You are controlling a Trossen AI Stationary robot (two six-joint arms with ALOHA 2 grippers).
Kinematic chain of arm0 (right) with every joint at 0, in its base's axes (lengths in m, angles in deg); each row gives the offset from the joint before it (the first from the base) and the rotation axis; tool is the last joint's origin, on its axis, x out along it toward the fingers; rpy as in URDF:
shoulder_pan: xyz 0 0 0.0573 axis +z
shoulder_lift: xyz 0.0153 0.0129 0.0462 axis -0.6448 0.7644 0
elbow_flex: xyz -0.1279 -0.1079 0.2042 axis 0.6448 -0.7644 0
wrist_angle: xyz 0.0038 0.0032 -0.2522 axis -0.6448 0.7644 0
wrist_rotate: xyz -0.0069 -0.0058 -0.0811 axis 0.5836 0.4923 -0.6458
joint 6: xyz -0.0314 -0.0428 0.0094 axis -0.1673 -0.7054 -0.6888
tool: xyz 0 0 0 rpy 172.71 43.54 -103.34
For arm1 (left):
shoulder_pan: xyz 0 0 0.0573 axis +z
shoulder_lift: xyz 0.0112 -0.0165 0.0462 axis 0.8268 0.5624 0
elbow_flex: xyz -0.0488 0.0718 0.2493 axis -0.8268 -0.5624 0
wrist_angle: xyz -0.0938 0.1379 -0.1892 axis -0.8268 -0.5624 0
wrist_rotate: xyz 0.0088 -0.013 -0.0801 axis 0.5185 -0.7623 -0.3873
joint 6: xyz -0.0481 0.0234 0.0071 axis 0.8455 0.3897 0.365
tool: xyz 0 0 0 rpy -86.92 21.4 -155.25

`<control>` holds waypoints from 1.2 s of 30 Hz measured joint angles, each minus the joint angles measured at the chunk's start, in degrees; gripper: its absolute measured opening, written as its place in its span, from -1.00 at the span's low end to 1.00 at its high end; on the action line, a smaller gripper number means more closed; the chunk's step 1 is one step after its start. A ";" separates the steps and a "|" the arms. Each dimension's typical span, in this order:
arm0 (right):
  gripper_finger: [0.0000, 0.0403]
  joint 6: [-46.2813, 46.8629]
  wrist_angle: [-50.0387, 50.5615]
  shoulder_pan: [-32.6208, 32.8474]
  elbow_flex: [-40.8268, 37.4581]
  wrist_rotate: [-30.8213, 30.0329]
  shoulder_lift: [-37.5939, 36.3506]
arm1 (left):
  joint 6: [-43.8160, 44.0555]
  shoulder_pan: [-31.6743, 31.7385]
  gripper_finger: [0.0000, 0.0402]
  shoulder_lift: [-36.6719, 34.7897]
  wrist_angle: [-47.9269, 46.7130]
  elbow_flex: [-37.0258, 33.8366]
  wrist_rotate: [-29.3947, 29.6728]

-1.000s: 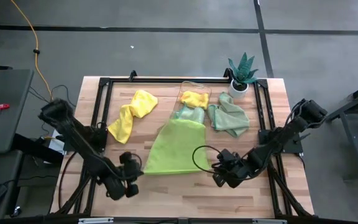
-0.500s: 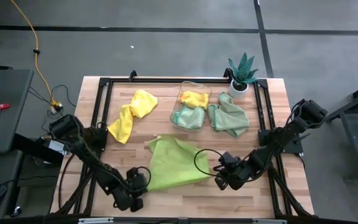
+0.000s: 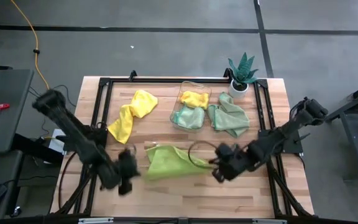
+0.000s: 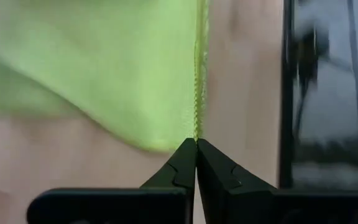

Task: Fold microfiber towels
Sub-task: Fold the green towel

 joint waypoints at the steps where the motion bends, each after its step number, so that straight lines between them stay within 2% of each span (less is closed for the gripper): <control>1: -1.00 -2.01 5.20 -1.58 2.83 -1.51 -0.09 | -1.76 1.70 -1.00 -3.36 -3.25 0.06 2.06; 5: -1.00 -9.77 23.82 -7.77 12.59 -7.73 -0.34 | -10.86 9.45 -1.00 -16.78 -14.20 0.04 11.38; 7: -1.00 -14.08 29.48 -11.48 16.95 -10.57 -0.40 | -16.77 14.89 -1.00 -23.04 -17.50 0.05 14.34; 9: -1.00 -18.88 34.89 -14.95 21.44 -13.12 -0.52 | -22.33 21.09 -1.00 -28.30 -17.69 1.16 14.73; 12: -1.00 -23.86 37.22 -18.91 27.78 -15.40 -0.82 | -29.00 28.67 -1.00 -34.28 -17.25 4.68 13.56; 16: -1.00 -25.68 37.81 -19.88 33.04 -16.99 -0.86 | -33.73 32.31 -1.00 -37.39 -15.90 8.16 12.09; 21: -1.00 -21.25 38.58 -15.27 31.13 -13.58 0.15 | -30.89 27.88 -1.00 -35.62 -16.82 6.65 8.75; 27: -1.00 -6.67 34.05 -4.68 19.89 -10.77 2.33 | -21.16 15.24 -1.00 -25.95 -13.65 0.44 7.72; 30: -1.00 -0.29 24.78 0.24 11.53 -9.92 3.32 | -11.86 8.22 -1.00 -19.84 -7.16 -3.06 5.77; 33: -1.00 1.19 10.11 4.10 3.85 -8.22 5.20 | -0.60 0.16 -1.00 -12.58 0.70 -5.33 3.98; 36: -1.00 1.27 -3.07 6.17 -1.28 -5.93 8.66 | 9.49 -7.52 -1.00 -5.17 5.85 -6.08 5.19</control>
